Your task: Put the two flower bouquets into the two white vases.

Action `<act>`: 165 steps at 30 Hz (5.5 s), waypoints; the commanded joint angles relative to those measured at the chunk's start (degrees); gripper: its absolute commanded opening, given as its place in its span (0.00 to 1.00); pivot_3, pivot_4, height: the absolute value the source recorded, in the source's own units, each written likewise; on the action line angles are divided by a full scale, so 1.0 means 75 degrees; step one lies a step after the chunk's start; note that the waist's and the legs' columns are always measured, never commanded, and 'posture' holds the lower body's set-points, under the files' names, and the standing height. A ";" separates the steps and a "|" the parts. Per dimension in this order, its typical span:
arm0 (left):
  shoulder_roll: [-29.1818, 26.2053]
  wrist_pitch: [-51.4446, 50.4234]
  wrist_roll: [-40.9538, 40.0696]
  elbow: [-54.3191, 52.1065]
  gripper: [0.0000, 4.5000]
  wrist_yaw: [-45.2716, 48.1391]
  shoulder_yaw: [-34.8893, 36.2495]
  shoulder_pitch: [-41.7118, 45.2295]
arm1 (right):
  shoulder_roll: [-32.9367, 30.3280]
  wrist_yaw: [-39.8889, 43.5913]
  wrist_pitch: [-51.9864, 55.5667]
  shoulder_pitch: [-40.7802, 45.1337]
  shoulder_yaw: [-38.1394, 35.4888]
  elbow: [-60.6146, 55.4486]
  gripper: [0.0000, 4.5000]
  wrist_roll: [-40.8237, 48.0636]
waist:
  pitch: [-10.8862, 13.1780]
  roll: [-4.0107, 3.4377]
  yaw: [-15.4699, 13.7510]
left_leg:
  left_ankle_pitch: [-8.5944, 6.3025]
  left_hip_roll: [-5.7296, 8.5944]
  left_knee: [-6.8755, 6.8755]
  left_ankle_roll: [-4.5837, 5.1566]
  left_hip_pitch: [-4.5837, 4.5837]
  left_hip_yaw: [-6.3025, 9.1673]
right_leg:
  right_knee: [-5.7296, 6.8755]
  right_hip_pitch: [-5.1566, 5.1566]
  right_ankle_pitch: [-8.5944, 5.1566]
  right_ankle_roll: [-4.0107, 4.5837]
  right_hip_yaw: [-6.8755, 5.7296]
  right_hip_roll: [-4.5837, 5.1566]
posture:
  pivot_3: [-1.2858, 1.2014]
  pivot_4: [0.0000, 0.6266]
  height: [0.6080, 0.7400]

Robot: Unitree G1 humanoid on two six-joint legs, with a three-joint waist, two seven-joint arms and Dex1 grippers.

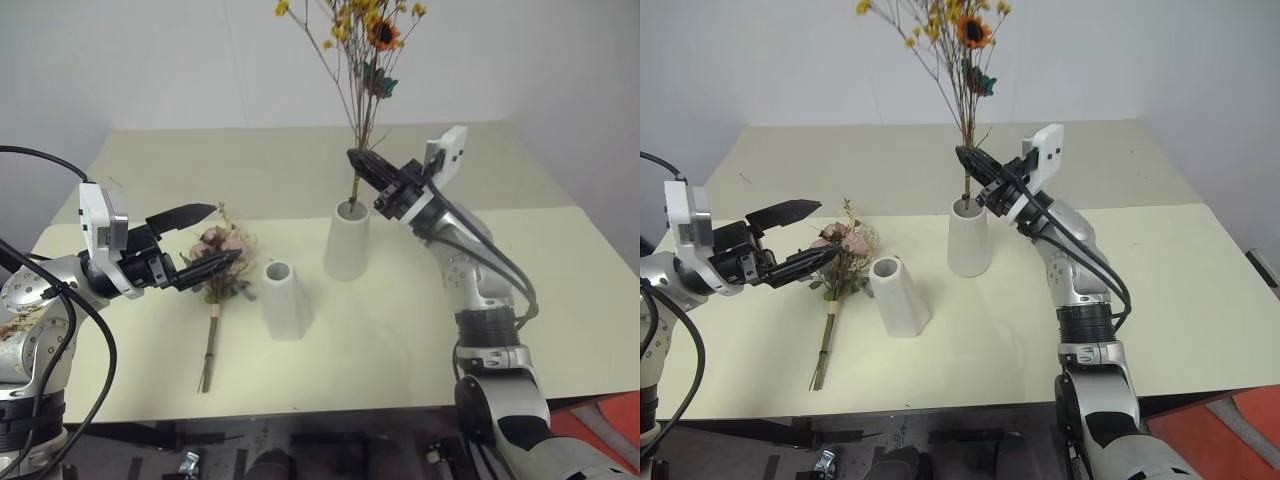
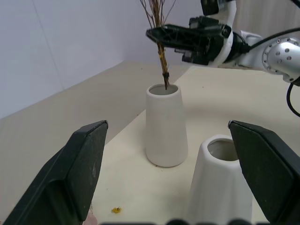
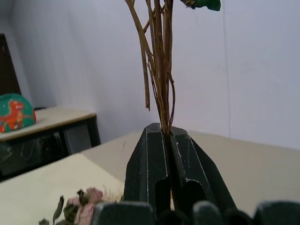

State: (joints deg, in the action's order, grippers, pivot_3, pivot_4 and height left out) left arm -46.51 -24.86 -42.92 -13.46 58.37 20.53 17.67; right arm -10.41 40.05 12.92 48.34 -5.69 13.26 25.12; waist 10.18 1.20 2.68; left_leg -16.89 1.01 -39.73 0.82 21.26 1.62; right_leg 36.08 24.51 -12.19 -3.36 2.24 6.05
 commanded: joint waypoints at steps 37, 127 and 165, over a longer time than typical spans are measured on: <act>-0.0252 -0.0331 -0.0066 -0.0542 1.00 -0.0286 0.0576 -0.0544 | -0.2955 0.1637 0.0739 -0.2210 -0.0041 -0.2072 0.99 0.0335 | 0.0001 0.0000 -0.0012 | 0.0000 0.0000 0.0002 0.0000 -0.0007 -0.0004 | -0.0026 -0.0004 -0.0001 0.0000 0.0006 -0.0001 | 0.52 0.24 1.00; 0.1451 -0.2966 -0.1975 0.0121 0.02 -0.1887 0.0327 0.2986 | -0.4248 0.5242 0.0833 -0.1768 -0.0200 -0.2323 1.00 0.1525 | 0.0003 0.0011 -0.0233 | 0.0001 0.0015 -0.0012 -0.0007 0.0005 0.0009 | -0.0032 -0.0014 0.0000 -0.0001 -0.0006 0.0019 | 0.52 0.24 1.00; 0.2569 -0.1150 -0.1123 -0.0175 0.02 -0.1278 -0.1004 0.1615 | -0.4234 0.4994 0.0785 -0.2120 -0.0418 -0.2554 1.00 0.1731 | 0.0003 0.0011 -0.0245 | 0.0001 0.0015 -0.0015 -0.0006 0.0003 0.0008 | -0.0036 -0.0019 0.0000 -0.0002 -0.0005 0.0017 | 0.52 0.24 1.00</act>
State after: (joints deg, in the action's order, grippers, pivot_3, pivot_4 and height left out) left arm -26.93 -34.43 -50.99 -12.79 48.29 12.80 29.92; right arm -41.69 77.86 19.70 32.29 -6.89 -4.07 36.86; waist 10.20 1.29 0.84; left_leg -16.88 1.13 -39.84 0.77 21.28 1.68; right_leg 35.81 24.37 -12.20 -3.37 2.21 6.18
